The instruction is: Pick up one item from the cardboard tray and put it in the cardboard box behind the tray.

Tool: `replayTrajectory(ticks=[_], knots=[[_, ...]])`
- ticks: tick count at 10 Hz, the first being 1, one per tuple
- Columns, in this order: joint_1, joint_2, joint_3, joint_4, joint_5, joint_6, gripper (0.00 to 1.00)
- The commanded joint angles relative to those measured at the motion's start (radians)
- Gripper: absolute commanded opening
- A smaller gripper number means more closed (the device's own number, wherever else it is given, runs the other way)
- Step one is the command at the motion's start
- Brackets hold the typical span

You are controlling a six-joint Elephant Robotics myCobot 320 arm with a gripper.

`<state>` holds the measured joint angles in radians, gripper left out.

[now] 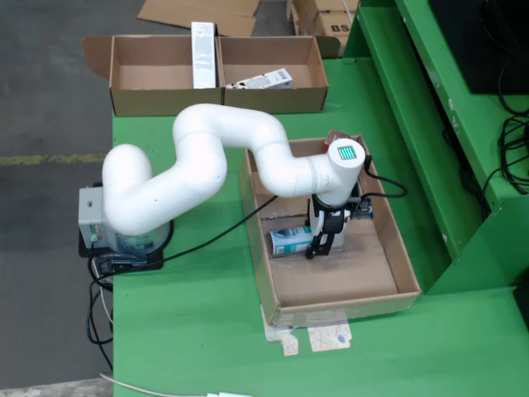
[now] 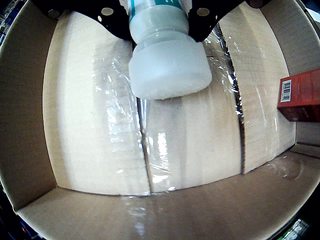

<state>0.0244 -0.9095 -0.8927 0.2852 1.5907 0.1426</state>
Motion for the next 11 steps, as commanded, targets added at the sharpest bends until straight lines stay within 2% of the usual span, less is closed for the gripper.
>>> replayTrajectory(ticks=[1,6,10,11], knots=[[0.033,0.123,-0.131,0.041,0.013,-0.013,0.0],[0.06,0.26,-0.175,0.016,-0.005,-0.008,0.0],[0.064,0.288,-0.197,0.023,-0.009,-0.007,0.0],[0.083,0.375,-0.22,0.011,-0.021,0.0,0.0]])
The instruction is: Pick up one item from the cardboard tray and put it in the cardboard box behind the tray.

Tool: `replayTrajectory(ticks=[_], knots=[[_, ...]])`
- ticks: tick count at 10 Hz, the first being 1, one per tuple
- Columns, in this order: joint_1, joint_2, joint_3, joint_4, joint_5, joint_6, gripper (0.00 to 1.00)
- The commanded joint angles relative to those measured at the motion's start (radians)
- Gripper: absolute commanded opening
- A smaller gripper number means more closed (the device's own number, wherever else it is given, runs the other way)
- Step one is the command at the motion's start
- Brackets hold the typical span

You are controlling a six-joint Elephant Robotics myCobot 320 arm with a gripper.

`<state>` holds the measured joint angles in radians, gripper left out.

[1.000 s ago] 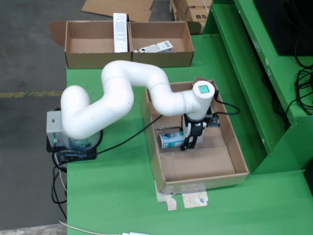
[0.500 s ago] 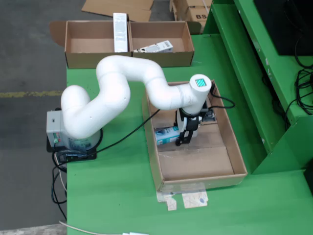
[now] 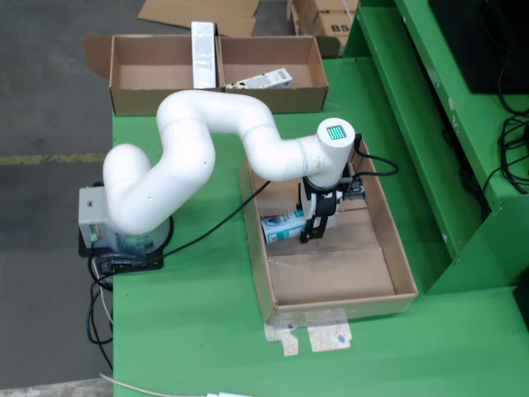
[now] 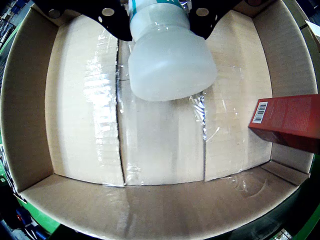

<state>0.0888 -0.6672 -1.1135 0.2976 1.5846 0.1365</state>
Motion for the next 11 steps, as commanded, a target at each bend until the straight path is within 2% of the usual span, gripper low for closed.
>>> replayTrajectory(ticks=[1,4,5,9,10,11], knots=[[0.019,0.132,0.001,-0.002,-0.014,0.006,0.0],[0.033,0.176,0.022,-0.031,-0.019,0.015,0.0],[0.053,0.267,-0.022,-0.026,-0.031,0.029,0.0],[0.065,0.31,0.024,-0.075,-0.035,0.032,0.0],[0.075,0.36,0.098,-0.176,-0.033,0.034,0.0],[0.075,0.36,0.098,-0.176,-0.033,0.034,0.0]])
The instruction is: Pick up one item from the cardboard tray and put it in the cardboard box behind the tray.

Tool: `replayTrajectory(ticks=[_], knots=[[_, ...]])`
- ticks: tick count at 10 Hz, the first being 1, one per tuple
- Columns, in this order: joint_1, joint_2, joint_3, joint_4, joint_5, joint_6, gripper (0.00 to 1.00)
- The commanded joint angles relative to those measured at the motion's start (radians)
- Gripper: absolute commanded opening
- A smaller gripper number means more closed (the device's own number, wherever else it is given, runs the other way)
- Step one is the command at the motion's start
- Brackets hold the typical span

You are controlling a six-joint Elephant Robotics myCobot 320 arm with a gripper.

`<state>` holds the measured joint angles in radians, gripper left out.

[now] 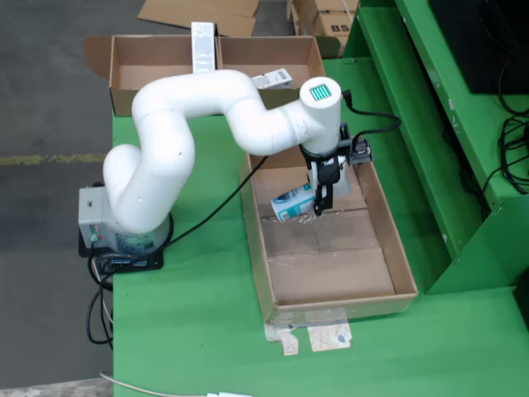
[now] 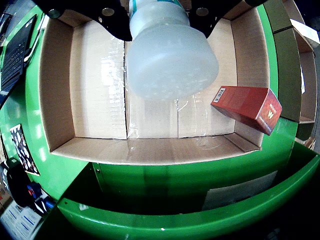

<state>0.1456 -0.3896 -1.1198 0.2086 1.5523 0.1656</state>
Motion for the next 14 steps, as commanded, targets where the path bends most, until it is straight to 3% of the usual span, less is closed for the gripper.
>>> replayTrajectory(ticks=[1,6,7,9,10,14], knots=[[0.019,0.125,0.167,-0.153,0.009,0.0,0.0],[0.039,0.196,0.227,-0.249,-0.002,0.007,0.0],[0.046,0.202,0.361,-0.373,-0.008,0.008,0.0],[0.044,0.194,0.412,-0.408,-0.006,0.004,0.0],[0.038,0.155,0.545,-0.491,-0.002,-0.003,0.0],[0.057,0.169,0.63,-0.554,-0.014,-0.001,0.0]])
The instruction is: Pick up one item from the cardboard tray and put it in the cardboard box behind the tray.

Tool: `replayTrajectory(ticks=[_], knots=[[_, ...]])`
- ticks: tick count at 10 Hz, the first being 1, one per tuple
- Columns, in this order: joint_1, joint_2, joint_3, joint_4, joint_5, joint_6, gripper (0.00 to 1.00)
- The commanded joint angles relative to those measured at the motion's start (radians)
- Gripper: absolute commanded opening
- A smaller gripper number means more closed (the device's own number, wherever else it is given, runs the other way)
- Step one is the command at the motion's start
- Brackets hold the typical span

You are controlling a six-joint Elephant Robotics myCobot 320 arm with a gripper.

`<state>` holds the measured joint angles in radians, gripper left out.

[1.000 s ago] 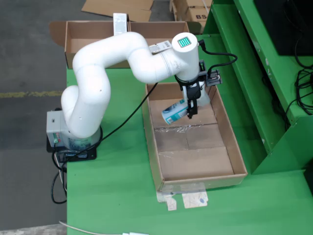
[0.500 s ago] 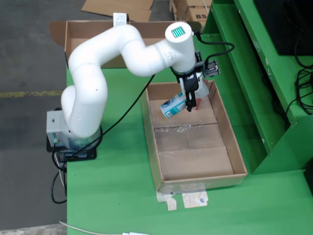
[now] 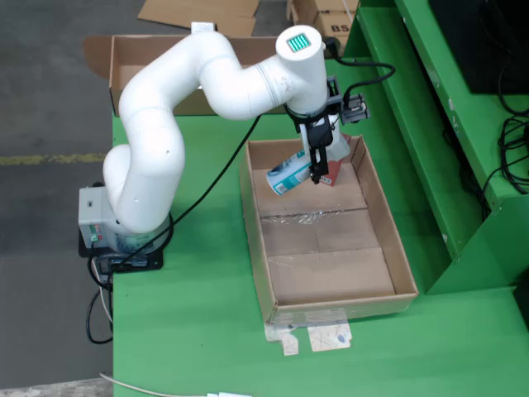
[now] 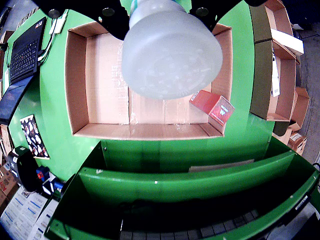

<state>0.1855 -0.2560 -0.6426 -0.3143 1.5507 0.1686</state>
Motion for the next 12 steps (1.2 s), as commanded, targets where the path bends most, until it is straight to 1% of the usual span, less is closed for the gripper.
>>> replayTrajectory(ticks=[1,2,5,8,9,10,11,12], knots=[[0.017,0.035,0.152,-0.031,-0.012,-0.004,0.0],[0.027,0.04,0.199,-0.066,-0.014,-0.005,0.0],[0.041,0.079,0.222,-0.093,-0.015,-0.004,0.0],[0.041,0.06,0.277,-0.123,-0.012,-0.008,0.0],[0.047,0.169,0.07,0.03,-0.01,-0.019,0.0],[0.051,0.249,-0.079,0.142,-0.01,-0.024,0.0],[0.051,0.249,-0.079,0.142,-0.01,-0.024,0.0],[0.057,0.315,-0.188,0.232,0.0,-0.03,0.0]])
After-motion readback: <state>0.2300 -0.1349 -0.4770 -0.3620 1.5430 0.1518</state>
